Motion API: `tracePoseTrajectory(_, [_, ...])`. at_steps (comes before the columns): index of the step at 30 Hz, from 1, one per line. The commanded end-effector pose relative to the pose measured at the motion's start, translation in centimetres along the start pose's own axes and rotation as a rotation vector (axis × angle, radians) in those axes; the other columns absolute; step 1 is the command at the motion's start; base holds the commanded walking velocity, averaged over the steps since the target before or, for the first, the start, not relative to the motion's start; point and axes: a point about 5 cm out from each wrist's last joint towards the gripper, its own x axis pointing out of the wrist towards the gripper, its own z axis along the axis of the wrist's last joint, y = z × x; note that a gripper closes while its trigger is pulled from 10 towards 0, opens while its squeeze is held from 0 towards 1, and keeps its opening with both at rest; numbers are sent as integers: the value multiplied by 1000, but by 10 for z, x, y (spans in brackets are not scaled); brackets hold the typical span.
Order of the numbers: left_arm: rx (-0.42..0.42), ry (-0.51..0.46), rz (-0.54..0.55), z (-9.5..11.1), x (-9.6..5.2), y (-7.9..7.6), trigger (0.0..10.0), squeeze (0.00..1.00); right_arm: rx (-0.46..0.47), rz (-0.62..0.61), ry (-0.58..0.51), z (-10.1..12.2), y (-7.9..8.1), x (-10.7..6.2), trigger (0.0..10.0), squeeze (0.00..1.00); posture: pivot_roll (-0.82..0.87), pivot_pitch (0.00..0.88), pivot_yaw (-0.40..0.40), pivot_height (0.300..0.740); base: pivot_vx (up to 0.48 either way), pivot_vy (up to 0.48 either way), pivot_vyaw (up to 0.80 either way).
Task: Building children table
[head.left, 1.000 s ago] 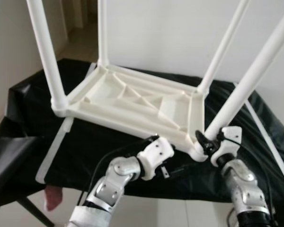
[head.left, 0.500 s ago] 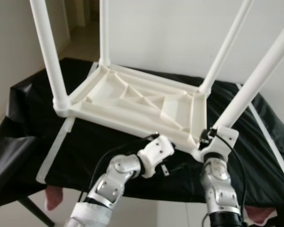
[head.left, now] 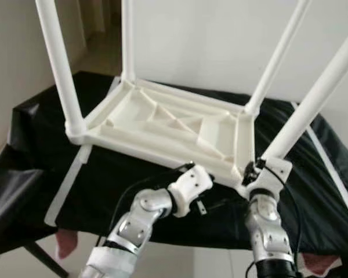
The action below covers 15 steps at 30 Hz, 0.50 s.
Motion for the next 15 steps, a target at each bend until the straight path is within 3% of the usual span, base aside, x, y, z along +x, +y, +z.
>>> tracePoseTrajectory(1, [-7,-19,34,3,4,3,10000,0,1,-5,8,-5,-4,-3,10000,1000,39,0,-94,740,0,0,0])
tracePoseTrajectory(11, [-6,-27,37,3,4,3,10000,0,5,120,-30,3,-10,4,10000,1000,41,0,-94,740,0,0,0])
tracePoseTrajectory(12, [-6,-29,36,4,5,3,10000,0,-5,181,-27,2,-12,5,10000,0,42,0,-93,740,0,0,0])
tracePoseTrajectory(15, [-4,-28,33,4,5,3,10000,0,-8,243,-21,2,-14,5,10000,0,45,0,-90,740,0,0,0])
